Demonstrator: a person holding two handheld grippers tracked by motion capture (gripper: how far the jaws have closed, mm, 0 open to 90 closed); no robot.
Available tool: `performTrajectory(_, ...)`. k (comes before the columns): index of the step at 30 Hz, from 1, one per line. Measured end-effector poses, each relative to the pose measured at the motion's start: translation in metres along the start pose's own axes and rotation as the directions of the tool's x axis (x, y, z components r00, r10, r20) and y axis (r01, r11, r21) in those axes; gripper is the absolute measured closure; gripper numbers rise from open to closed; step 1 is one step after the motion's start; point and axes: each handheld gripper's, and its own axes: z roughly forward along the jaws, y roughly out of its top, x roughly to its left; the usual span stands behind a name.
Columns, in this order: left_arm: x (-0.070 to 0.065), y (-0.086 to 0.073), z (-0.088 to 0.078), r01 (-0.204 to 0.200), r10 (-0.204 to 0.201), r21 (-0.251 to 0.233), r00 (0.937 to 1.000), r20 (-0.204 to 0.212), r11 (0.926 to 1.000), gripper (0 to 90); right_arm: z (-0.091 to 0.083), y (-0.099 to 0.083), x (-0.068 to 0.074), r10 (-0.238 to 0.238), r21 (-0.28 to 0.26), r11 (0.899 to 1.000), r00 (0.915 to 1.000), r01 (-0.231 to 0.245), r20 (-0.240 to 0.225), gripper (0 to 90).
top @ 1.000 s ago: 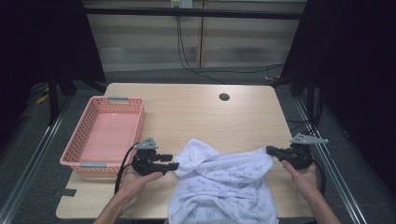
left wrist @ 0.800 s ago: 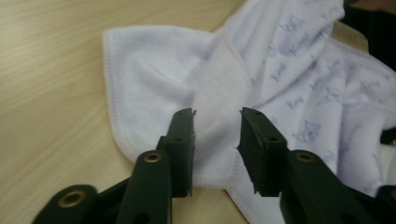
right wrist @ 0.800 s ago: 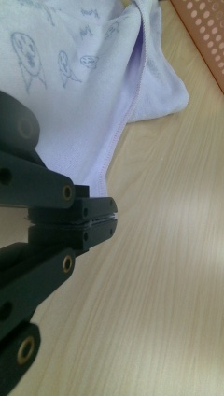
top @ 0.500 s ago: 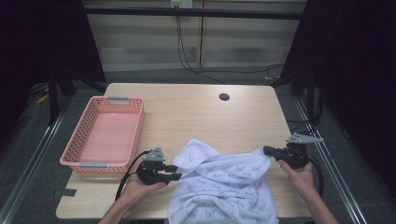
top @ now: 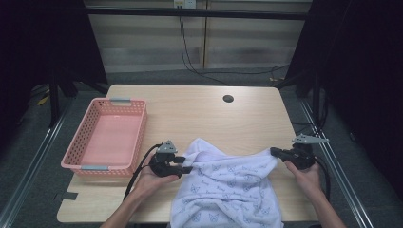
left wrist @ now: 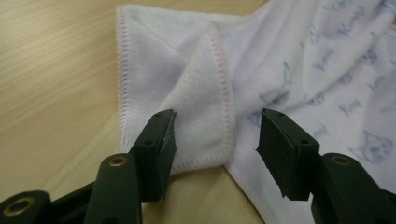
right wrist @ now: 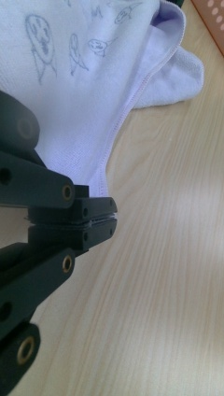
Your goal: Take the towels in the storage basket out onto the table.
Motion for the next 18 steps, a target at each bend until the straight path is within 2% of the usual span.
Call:
performTrajectory(3, 0.001, 0.001, 0.005, 0.005, -0.004, 0.013, 0.9997, -0.023, 0.9999, 48.6, -0.001, 0.0, 0.0, 0.003, -0.003, 1.0, 1.0, -0.003, -0.006, 88.9)
performTrajectory(5, 0.004, 0.001, 0.004, 0.02, -0.02, 0.002, 0.9988, -0.044, 0.9998, 59.6, -0.001, 0.0, 0.0, 0.001, -0.007, 1.0, 0.9999, -0.002, -0.011, 89.0)
performTrajectory(6, 0.008, 0.0, 0.003, 0.028, -0.028, -0.007, 0.9993, -0.023, 0.9996, 63.6, -0.001, 0.0, 0.0, 0.003, -0.009, 1.0, 0.9999, -0.003, -0.013, 88.9)
performTrajectory(7, 0.01, 0.0, 0.002, 0.036, -0.036, -0.016, 0.9993, -0.008, 0.9992, 73.7, -0.001, 0.001, 0.001, 0.003, -0.013, 1.0, 0.9999, -0.003, -0.012, 88.9)
performTrajectory(10, 0.011, 0.001, -0.004, 0.033, -0.033, -0.029, 0.9995, 0.002, 0.9991, 86.0, -0.003, 0.002, 0.002, -0.002, -0.02, 1.0, 0.9999, 0.001, -0.016, 88.9)
performTrajectory(12, 0.012, 0.003, -0.011, 0.054, -0.053, -0.073, 0.9985, 0.012, 0.9959, 88.2, -0.005, 0.003, 0.003, -0.004, -0.034, 0.999, 0.9998, 0.003, -0.019, 89.0)
performTrajectory(14, 0.013, 0.005, -0.017, 0.065, -0.064, -0.097, 0.9979, 0.007, 0.9931, 88.5, -0.007, 0.005, 0.003, -0.002, -0.05, 0.999, 0.9997, 0.001, -0.023, 88.9)
performTrajectory(16, 0.015, 0.008, -0.025, 0.075, -0.073, -0.121, 0.9971, 0.019, 0.9898, 88.6, -0.01, 0.006, 0.004, 0.0, -0.061, 0.998, 0.9996, -0.001, -0.027, 88.9)
performTrajectory(18, 0.018, 0.012, -0.034, 0.087, -0.084, -0.162, 0.9961, 0.025, 0.9829, 88.7, -0.014, 0.009, 0.005, -0.006, -0.081, 0.997, 0.9996, 0.003, -0.028, 88.9)
